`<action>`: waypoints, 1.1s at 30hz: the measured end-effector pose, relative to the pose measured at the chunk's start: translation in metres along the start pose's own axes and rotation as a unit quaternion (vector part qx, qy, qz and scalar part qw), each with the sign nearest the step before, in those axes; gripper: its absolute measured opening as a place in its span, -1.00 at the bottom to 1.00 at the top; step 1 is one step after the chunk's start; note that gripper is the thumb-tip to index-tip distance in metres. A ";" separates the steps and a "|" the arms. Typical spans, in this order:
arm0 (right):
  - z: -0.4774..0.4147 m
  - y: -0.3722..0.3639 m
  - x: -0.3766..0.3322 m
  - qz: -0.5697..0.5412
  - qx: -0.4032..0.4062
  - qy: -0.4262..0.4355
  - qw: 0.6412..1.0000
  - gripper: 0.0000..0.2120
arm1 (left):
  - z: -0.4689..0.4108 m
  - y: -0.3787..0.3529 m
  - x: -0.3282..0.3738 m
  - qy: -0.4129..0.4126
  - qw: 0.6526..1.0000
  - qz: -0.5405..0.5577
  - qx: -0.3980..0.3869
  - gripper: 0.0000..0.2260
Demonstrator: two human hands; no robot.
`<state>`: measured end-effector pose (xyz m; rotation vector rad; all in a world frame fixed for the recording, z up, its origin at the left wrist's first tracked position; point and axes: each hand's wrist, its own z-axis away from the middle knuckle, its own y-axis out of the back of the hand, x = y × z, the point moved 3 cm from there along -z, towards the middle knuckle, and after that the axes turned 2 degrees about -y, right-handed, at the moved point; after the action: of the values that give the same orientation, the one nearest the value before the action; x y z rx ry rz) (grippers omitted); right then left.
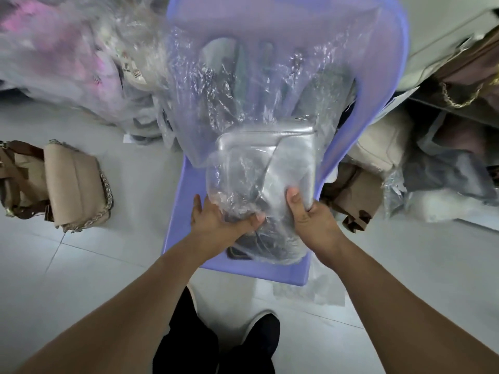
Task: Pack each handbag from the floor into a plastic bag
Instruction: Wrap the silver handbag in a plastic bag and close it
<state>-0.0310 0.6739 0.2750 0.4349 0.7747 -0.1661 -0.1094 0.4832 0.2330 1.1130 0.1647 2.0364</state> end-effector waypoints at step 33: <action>0.037 0.039 -0.147 -0.138 -0.232 -0.050 0.962 -0.74 | 0.045 0.112 0.120 -0.020 0.989 0.119 0.080 -0.40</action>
<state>-0.0997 0.6911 0.4151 -0.1280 0.7441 -0.2579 -0.1762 0.4796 0.3896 1.3254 0.1863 2.2415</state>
